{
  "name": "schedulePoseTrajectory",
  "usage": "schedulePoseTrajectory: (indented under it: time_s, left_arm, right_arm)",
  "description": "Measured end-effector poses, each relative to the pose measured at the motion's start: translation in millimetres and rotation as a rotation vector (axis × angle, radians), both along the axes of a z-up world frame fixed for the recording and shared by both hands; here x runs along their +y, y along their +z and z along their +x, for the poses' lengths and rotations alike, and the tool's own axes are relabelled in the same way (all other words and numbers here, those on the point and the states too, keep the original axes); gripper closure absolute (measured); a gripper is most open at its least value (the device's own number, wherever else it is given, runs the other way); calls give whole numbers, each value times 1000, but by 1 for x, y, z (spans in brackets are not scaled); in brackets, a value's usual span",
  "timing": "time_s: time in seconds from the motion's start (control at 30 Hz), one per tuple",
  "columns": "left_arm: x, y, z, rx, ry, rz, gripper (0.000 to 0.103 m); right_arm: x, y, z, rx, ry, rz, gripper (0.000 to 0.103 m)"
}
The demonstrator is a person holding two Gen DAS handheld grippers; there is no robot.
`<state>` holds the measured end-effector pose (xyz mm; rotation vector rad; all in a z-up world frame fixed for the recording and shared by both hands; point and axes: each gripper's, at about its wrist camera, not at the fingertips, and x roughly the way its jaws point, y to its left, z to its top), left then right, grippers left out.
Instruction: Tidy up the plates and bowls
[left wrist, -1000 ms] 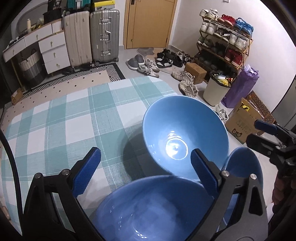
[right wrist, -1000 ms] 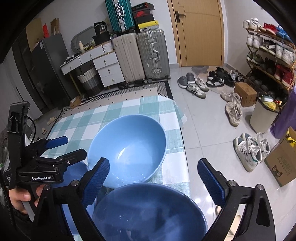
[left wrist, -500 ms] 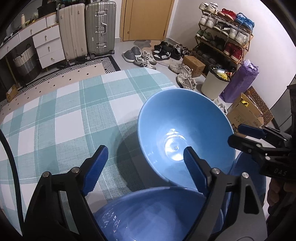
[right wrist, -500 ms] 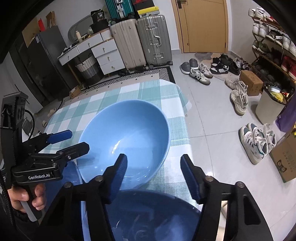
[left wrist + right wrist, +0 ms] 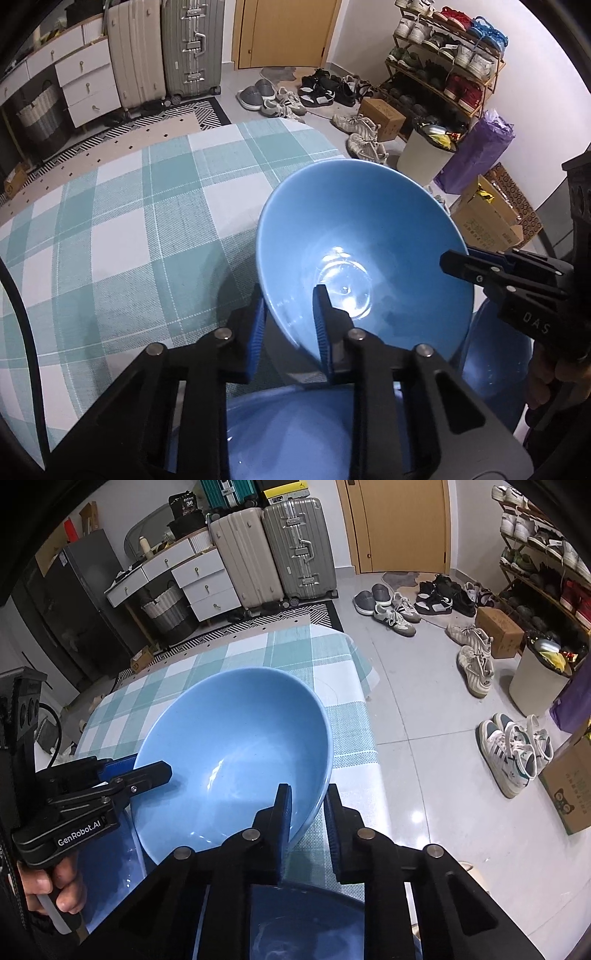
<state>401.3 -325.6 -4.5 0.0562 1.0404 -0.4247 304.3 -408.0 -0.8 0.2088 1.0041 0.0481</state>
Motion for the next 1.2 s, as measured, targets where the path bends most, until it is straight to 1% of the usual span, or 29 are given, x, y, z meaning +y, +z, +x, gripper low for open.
schedulePoseTrajectory:
  time_s: [0.1,0.4,0.7,1.03,1.2]
  left_arm:
    - [1,0,0,-1,7,-2,88]
    - [-1,5,-1,-22,7,-9,88]
    - [-3,18,-5,-58,14,-19,88]
    - [0,47,-25,-115,18,-26,88]
    - [4,67,-41,-144,18,-32,88]
  right_arm:
    - [0,0,-1,-6,-6,-7,87]
    - [-2,1,-1,-19,-23,-21,87]
    - [-2,13,-5,-63,-28,-24,87]
    - [2,33,-19,-112,-26,-39,87]
    - [8,49,-32,-140,-21,-50,87]
